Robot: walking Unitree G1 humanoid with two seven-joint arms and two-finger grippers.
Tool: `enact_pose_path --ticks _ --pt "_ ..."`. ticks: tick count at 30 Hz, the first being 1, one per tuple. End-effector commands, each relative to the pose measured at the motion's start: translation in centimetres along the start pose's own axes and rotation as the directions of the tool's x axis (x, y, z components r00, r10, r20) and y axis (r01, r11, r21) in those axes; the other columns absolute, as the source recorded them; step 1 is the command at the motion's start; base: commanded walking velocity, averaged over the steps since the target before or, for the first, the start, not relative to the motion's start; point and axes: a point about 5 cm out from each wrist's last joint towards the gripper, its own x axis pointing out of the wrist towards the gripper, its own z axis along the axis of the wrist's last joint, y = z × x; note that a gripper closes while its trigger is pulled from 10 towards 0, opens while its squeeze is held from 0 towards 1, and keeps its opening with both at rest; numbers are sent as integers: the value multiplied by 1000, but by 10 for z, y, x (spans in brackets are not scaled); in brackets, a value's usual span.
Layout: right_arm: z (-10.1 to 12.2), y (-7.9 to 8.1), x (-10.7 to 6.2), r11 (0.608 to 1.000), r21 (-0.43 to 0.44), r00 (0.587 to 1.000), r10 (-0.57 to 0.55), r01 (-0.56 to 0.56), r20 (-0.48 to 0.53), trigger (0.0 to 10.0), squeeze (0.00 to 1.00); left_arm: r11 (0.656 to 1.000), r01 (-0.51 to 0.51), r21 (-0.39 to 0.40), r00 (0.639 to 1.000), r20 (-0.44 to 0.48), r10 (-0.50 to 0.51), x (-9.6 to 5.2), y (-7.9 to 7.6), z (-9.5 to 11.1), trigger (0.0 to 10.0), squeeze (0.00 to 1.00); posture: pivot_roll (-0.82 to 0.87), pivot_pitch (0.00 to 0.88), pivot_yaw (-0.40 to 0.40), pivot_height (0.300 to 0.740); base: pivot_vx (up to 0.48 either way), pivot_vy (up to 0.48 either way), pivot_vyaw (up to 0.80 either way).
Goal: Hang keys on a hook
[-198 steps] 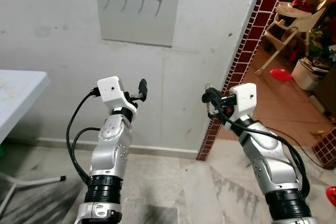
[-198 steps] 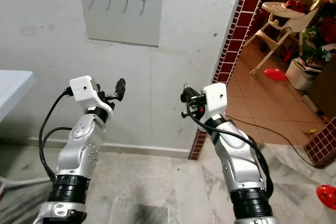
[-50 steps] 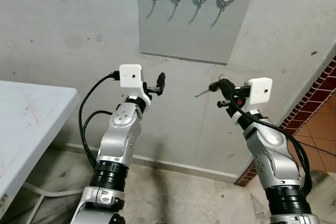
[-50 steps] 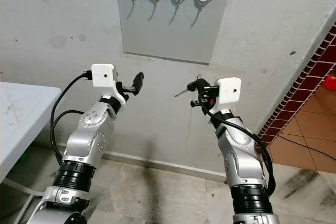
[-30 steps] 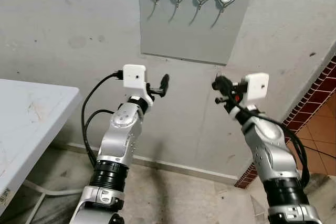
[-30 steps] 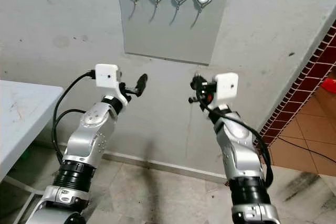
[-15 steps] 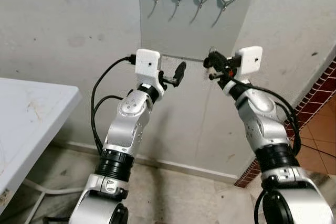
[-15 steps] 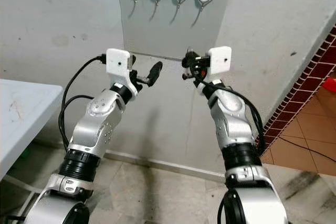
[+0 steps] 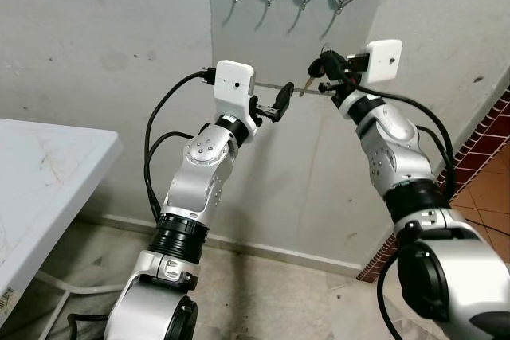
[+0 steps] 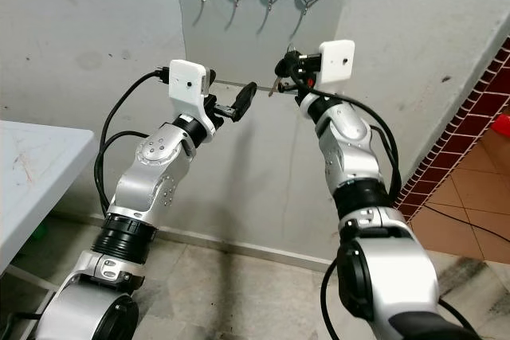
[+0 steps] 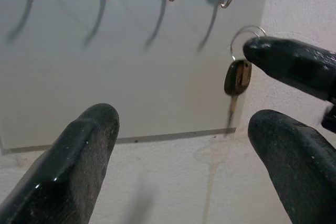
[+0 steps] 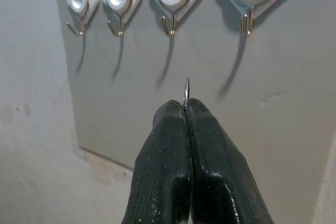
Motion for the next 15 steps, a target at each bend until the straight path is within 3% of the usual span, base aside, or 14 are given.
enact_pose_path --ticks 1,15 --pt "14 -2 6 1000 -20 999 -2 3 42 10000 0 1000 21 20 1000 21 -21 6 -4 9 10000 0 -59 24 -33 740 0 0 0" --pt "36 3 21 999 40 993 -9 4 121 10000 0 1000 14 13 1000 27 -14 6 -3 10 10000 0 -54 41 -36 740 0 0 0"
